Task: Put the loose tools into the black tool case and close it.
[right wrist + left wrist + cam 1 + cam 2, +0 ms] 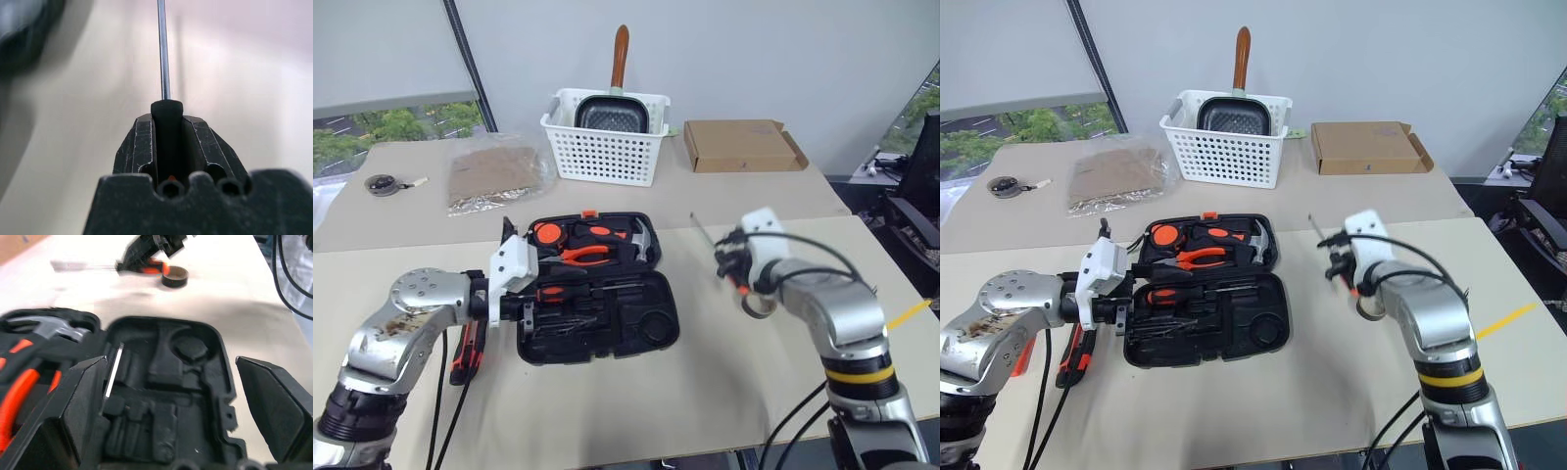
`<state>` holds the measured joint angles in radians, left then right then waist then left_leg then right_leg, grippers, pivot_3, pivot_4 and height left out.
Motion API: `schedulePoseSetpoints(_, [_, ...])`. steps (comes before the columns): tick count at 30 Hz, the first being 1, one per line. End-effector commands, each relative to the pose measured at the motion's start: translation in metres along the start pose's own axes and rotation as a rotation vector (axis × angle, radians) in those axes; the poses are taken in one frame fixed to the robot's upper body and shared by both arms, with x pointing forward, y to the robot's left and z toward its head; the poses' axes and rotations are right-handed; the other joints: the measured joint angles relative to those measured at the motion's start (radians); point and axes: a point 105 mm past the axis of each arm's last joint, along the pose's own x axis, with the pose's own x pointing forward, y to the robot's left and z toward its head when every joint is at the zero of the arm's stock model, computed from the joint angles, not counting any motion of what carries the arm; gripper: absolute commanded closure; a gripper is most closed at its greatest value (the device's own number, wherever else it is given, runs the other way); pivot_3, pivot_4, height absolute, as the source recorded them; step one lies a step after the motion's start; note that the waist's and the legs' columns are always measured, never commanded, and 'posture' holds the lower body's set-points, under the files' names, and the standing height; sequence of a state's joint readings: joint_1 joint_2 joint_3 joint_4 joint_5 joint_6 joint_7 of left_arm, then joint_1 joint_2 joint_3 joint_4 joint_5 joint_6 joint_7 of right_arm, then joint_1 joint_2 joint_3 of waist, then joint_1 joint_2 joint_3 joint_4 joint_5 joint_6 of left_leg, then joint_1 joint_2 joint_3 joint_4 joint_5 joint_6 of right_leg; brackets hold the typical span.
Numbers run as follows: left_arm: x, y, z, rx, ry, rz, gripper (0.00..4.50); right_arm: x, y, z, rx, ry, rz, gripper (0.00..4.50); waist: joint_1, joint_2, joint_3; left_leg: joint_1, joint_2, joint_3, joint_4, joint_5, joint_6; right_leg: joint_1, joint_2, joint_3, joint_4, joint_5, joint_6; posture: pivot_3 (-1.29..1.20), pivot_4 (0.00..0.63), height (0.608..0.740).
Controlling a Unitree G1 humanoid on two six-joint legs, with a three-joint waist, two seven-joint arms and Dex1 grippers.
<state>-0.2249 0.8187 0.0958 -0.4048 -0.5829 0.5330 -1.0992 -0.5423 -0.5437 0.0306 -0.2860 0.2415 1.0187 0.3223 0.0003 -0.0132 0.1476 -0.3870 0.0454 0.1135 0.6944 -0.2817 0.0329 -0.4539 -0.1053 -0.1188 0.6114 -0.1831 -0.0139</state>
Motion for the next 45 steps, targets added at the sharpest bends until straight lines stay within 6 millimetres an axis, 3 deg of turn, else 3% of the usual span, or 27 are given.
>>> schedulePoseSetpoints(1, [-0.015,-0.001,0.008,-0.001,-0.009,0.059,0.00,-0.001,0.025,0.034,-0.169,-0.226,0.203,4.07,-0.002,0.000,0.000,0.000,0.000,0.000,0.000,0.000,0.000,0.000,0.001,0.000,0.000,0.000,0.000,0.00,0.150,0.700])
schedulePoseSetpoints(9, [-0.058,-0.006,-0.003,-0.050,0.082,0.192,0.00,-0.010,0.090,0.037,-0.459,-0.360,0.725,4.07,-0.012,0.000,0.000,0.000,0.000,0.001,0.001,-0.005,0.008,0.000,-0.001,0.000,-0.001,0.000,0.001,0.00,0.150,0.700])
schedulePoseSetpoints(13, [-0.069,-0.018,-0.007,-0.079,0.113,0.218,0.00,-0.003,0.108,0.031,-0.597,-0.356,0.859,4.07,-0.011,-0.001,0.001,0.002,0.001,0.000,0.001,-0.005,0.008,0.001,-0.001,0.000,0.000,-0.001,0.000,0.00,0.150,0.700])
schedulePoseSetpoints(22, [-0.068,-0.024,-0.006,-0.091,0.099,0.244,0.00,0.015,0.128,0.023,-0.720,-0.313,0.969,4.07,-0.005,-0.001,0.001,0.003,0.002,0.000,0.001,-0.001,0.003,0.001,0.000,-0.001,0.003,0.001,-0.003,0.00,0.150,0.700])
schedulePoseSetpoints(31, [-0.068,-0.023,-0.008,-0.093,0.109,0.243,0.00,0.019,0.143,0.017,-0.740,-0.309,1.033,4.07,-0.005,-0.001,0.001,0.002,0.002,0.000,0.001,0.002,-0.002,0.001,-0.001,-0.001,0.003,0.001,-0.004,0.00,0.150,0.700])
schedulePoseSetpoints(40, [-0.068,-0.023,-0.012,-0.094,0.122,0.234,0.00,0.024,0.143,0.003,-0.754,-0.252,1.046,4.07,-0.006,-0.001,0.001,0.002,0.002,0.000,0.001,0.003,-0.003,0.001,0.000,-0.001,0.003,0.001,-0.004,0.00,0.150,0.700])
schedulePoseSetpoints(41, [-0.068,-0.023,-0.012,-0.095,0.123,0.233,0.00,0.023,0.144,0.003,-0.747,-0.255,1.048,3.07,-0.006,0.000,0.001,0.002,0.002,0.000,0.001,0.003,-0.003,0.001,0.000,-0.001,0.003,0.001,-0.004,0.00,0.150,0.700])
schedulePoseSetpoints(45, [-0.069,-0.022,-0.014,-0.095,0.126,0.230,0.00,0.020,0.140,0.017,-0.735,-0.318,1.007,1.85,-0.008,-0.001,0.000,0.003,0.002,0.000,0.001,0.003,-0.003,0.001,0.000,-0.001,0.003,0.001,-0.004,0.00,0.150,0.700])
